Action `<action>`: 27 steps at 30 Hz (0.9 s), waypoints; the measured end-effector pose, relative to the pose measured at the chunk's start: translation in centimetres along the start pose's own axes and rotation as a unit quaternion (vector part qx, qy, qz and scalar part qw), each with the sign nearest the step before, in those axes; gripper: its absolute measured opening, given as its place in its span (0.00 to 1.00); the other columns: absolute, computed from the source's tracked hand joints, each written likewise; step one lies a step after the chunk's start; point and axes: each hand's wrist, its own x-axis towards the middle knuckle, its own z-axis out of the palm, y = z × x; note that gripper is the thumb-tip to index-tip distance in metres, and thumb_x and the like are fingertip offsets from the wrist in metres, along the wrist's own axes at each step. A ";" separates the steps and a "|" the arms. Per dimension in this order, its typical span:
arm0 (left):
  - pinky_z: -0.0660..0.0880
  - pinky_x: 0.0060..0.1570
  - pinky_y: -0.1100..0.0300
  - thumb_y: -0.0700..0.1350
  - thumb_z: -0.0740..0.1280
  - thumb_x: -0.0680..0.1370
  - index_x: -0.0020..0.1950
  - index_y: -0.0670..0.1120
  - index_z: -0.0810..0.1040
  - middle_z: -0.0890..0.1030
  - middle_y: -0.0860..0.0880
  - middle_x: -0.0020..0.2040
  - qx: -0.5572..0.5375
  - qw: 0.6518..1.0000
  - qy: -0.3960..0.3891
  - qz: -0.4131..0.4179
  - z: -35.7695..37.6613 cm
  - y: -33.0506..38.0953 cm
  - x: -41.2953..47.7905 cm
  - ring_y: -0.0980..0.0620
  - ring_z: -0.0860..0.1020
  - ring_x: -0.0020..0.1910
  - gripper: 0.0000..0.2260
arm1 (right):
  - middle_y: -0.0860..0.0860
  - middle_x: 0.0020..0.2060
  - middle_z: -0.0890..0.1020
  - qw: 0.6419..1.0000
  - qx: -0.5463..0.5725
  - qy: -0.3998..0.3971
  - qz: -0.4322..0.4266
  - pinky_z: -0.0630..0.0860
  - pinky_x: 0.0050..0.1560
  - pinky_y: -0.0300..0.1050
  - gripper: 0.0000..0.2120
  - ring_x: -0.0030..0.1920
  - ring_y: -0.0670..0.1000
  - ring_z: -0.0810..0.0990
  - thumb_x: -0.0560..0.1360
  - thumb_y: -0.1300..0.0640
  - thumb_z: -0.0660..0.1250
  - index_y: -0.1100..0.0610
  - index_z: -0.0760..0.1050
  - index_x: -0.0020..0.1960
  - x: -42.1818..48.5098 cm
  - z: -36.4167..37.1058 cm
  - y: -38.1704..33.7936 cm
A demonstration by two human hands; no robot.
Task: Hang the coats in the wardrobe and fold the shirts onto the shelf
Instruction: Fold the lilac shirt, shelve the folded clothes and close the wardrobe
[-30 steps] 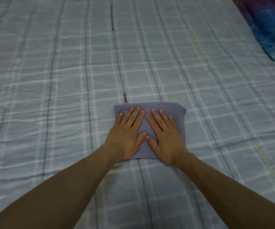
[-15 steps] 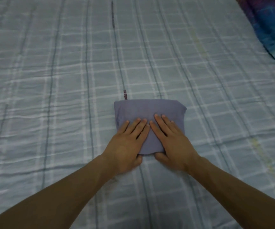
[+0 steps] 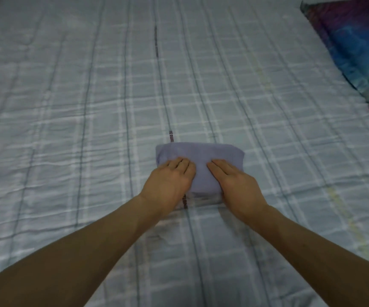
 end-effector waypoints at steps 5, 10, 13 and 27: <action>0.77 0.38 0.58 0.37 0.78 0.61 0.53 0.42 0.82 0.84 0.47 0.45 0.010 0.999 0.028 -0.015 -7.8 -1.1 -2.2 0.48 0.83 0.42 0.21 | 0.57 0.60 0.81 0.998 -0.006 -0.059 -0.001 0.80 0.45 0.52 0.27 0.55 0.60 0.81 0.66 0.68 0.70 0.60 0.76 0.65 2.1 -7.5 -3.3; 0.77 0.40 0.56 0.39 0.74 0.68 0.56 0.45 0.79 0.82 0.49 0.47 0.030 0.998 0.037 -0.038 -17.9 -2.0 -6.3 0.48 0.81 0.44 0.17 | 0.51 0.60 0.79 0.998 -0.035 -0.044 -0.025 0.77 0.47 0.48 0.23 0.54 0.56 0.80 0.72 0.62 0.68 0.55 0.74 0.67 3.2 -16.6 -8.9; 0.76 0.43 0.53 0.36 0.68 0.70 0.58 0.44 0.78 0.81 0.47 0.49 0.045 0.997 0.047 -0.038 -24.5 -2.4 -9.1 0.45 0.80 0.45 0.16 | 0.55 0.52 0.83 0.999 -0.020 -0.015 -0.034 0.79 0.38 0.50 0.22 0.47 0.59 0.82 0.66 0.68 0.70 0.60 0.79 0.60 3.5 -22.3 -12.7; 0.76 0.41 0.51 0.38 0.68 0.71 0.58 0.45 0.77 0.81 0.48 0.49 0.190 0.961 0.136 -0.151 -48.9 -1.1 -25.2 0.44 0.79 0.45 0.15 | 0.52 0.51 0.82 0.974 0.010 0.104 -0.202 0.79 0.37 0.52 0.21 0.46 0.57 0.81 0.66 0.63 0.73 0.55 0.77 0.58 5.5 -43.1 -28.5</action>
